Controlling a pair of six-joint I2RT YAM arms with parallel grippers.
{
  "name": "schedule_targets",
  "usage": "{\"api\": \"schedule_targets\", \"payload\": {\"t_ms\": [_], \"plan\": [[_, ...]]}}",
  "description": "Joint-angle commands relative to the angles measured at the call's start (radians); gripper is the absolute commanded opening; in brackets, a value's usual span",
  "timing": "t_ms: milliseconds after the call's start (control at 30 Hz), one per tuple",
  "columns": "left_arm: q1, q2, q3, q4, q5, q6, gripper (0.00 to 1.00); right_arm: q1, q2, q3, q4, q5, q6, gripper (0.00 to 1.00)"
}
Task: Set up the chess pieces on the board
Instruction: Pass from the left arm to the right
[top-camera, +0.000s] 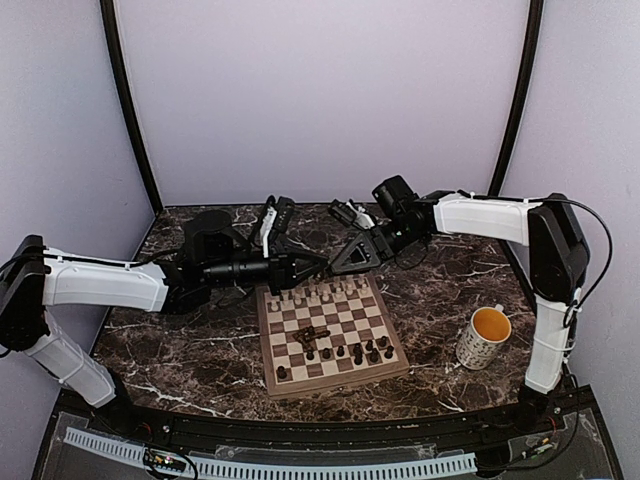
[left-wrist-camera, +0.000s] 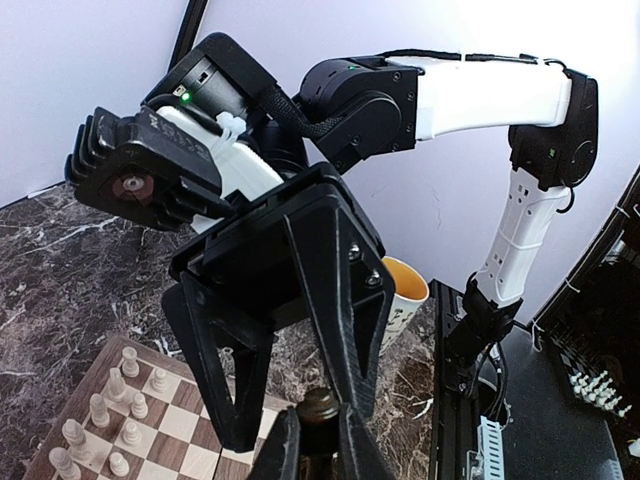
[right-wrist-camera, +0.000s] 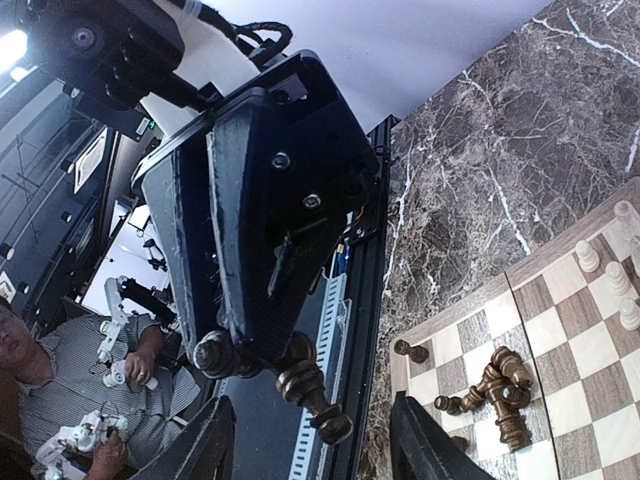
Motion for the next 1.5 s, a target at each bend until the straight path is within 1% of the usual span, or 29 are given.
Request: {"api": "schedule_targets", "payload": {"t_ms": [0,167,367,467,533,600,667,733,833,933,1033,1467], "plan": [[-0.004,-0.007,0.026,0.047,0.006,0.003,0.00,0.001,-0.002,-0.007,0.025,0.013,0.006,0.55],[-0.004,0.002,0.025,0.042,-0.005,0.011,0.00,0.001,0.002,-0.003,0.030,-0.004,0.015,0.49],[-0.005,0.005,0.023,0.037,-0.022,0.020,0.00,0.001,0.002,-0.013,0.056,-0.019,0.036,0.38],[-0.005,0.001,0.019,0.034,-0.034,0.025,0.00,0.000,0.002,-0.018,0.072,-0.024,0.050,0.34],[-0.004,-0.005,0.013,0.039,-0.039,0.029,0.00,0.001,0.003,-0.020,0.076,-0.018,0.051,0.36],[-0.005,-0.011,0.007,0.053,-0.033,0.026,0.00,0.001,0.006,-0.020,0.074,0.005,0.051,0.44],[-0.005,-0.014,0.006,0.064,-0.026,0.023,0.00,0.000,0.011,-0.022,0.071,0.015,0.052,0.49],[-0.005,-0.013,0.006,0.069,-0.026,0.021,0.00,0.002,0.016,-0.019,0.069,0.009,0.052,0.51],[-0.004,-0.012,0.004,0.065,-0.036,0.025,0.00,0.002,0.019,-0.017,0.069,0.003,0.052,0.51],[-0.005,-0.009,0.004,0.060,-0.041,0.032,0.00,0.002,0.016,-0.020,0.075,-0.010,0.051,0.45],[-0.005,-0.002,0.006,0.057,-0.042,0.033,0.00,0.002,0.013,-0.026,0.094,-0.016,0.086,0.39],[-0.005,0.000,0.011,0.035,-0.042,0.045,0.00,-0.002,0.014,-0.020,0.104,-0.012,0.091,0.15]]}}
